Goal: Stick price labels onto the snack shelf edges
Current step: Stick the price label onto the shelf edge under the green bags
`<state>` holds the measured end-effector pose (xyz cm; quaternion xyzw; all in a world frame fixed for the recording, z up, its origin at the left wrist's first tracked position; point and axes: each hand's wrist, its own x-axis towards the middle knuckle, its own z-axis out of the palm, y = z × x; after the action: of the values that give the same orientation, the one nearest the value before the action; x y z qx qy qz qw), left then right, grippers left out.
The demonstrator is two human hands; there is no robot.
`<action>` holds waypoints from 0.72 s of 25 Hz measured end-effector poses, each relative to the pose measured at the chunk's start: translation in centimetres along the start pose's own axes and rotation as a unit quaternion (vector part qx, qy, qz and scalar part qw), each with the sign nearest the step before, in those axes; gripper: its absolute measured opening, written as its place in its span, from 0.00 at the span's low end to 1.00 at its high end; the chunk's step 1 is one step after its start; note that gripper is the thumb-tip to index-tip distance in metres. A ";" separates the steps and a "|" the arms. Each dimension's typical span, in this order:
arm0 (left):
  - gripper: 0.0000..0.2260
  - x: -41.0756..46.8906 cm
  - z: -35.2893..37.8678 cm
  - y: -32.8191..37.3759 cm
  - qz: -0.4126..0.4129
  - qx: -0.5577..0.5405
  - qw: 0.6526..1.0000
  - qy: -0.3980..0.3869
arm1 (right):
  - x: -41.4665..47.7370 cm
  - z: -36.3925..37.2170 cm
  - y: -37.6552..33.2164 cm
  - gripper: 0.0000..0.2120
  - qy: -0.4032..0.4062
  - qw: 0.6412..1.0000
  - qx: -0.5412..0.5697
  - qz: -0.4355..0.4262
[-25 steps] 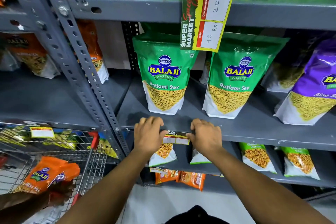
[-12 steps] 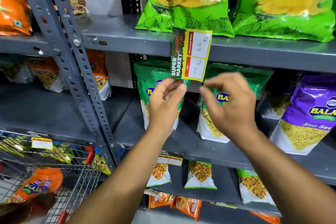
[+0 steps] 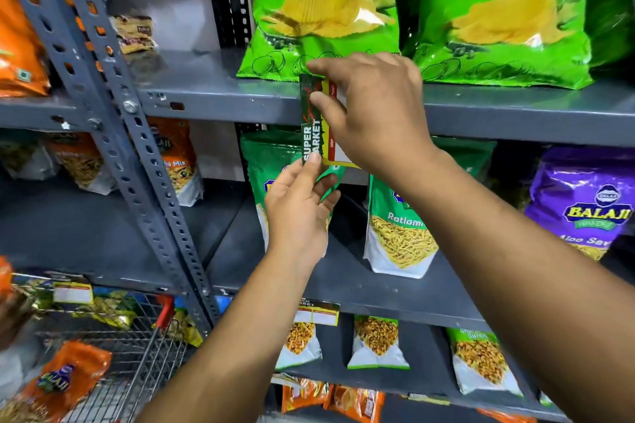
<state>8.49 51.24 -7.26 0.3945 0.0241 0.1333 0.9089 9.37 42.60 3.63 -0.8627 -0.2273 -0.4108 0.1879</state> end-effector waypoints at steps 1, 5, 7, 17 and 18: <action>0.06 -0.1 -0.1 0.1 0.008 0.007 1.000 -0.001 | 0.0 0.1 -0.1 0.14 0.011 1.000 0.004 -0.007; 0.09 -0.8 -0.9 0.6 0.067 0.065 0.996 -0.010 | -1.0 0.1 -0.1 0.07 0.046 0.998 0.028 -0.034; 0.08 -1.1 -1.6 1.0 0.086 0.077 0.993 -0.013 | -2.2 0.1 -0.1 0.06 0.067 0.996 0.049 -0.035; 0.05 -0.7 -3.9 6.5 0.288 0.206 0.935 -0.021 | -7.2 0.1 0.7 0.05 0.123 0.975 0.167 0.081; 0.05 -0.5 -3.6 7.0 0.305 0.231 0.924 -0.019 | -7.2 0.1 0.8 0.04 0.124 0.973 0.174 0.089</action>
<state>5.89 58.25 -4.71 0.5843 -0.0847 0.3870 0.7083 5.85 40.33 -2.25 -0.7757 -0.1927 -0.4507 0.3974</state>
